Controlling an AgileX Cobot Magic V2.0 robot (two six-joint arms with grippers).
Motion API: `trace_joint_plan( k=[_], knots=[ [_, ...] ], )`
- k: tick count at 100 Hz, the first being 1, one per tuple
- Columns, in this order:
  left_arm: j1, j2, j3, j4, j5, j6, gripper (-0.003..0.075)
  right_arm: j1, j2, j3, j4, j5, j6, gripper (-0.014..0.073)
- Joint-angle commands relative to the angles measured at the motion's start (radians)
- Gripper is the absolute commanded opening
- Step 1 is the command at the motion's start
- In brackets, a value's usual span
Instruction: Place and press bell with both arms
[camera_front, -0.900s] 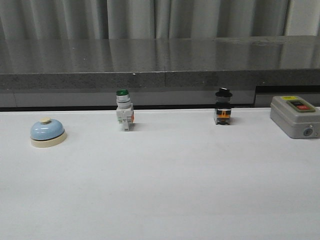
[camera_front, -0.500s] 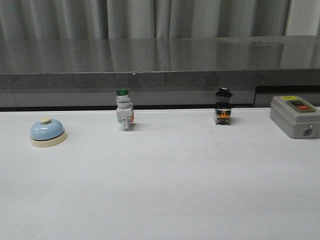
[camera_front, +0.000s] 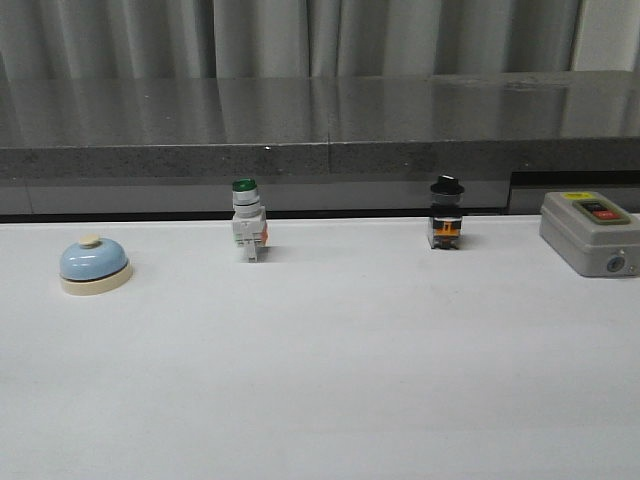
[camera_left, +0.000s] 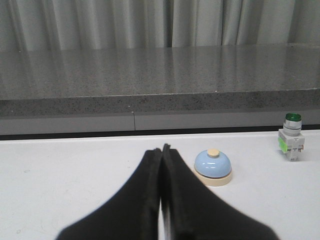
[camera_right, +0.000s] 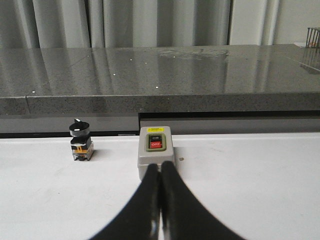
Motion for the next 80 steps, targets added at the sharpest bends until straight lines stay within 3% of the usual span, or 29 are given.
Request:
trace_joint_plan(
  k=[1, 34, 51, 80],
  knots=[
    [0.002, -0.001, -0.017, 0.001, -0.081, -0.01, -0.002, -0.005, -0.014, -0.014, -0.011, -0.074, -0.004, -0.0069],
    [-0.003, 0.185, -0.274, -0.051, 0.029, -0.01, -0.002, -0.005, -0.014, -0.014, -0.011, -0.074, -0.004, -0.0069],
    [-0.007, 0.356, -0.415, -0.051, 0.186, -0.01, -0.002, -0.005, -0.014, -0.014, -0.011, -0.074, -0.004, -0.0069],
    [-0.007, 0.668, -0.602, -0.051, 0.321, -0.01, 0.001, -0.005, -0.014, -0.014, -0.011, -0.074, -0.004, -0.0069]
  ],
)
